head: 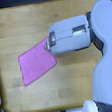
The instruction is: Folding a cloth
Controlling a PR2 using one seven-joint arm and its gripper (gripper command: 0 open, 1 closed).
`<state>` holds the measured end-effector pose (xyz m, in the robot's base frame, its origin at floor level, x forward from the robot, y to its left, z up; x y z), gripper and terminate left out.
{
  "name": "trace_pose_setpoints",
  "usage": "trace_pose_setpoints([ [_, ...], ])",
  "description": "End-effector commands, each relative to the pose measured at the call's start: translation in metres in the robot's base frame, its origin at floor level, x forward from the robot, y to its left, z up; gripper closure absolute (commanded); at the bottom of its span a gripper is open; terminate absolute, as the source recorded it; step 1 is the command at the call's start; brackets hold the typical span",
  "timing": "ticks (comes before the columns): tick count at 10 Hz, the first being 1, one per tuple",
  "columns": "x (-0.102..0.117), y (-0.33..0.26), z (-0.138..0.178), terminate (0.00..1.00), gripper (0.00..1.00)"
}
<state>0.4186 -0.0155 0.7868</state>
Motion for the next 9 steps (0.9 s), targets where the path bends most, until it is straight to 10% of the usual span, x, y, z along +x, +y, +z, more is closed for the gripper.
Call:
trace_pose_setpoints([
  [1, 0.004, 0.027, -0.041, 0.00, 0.00],
  [8, 0.010, 0.026, -0.077, 0.00, 0.00],
  [9, 0.012, 0.028, -0.076, 0.00, 1.00],
])
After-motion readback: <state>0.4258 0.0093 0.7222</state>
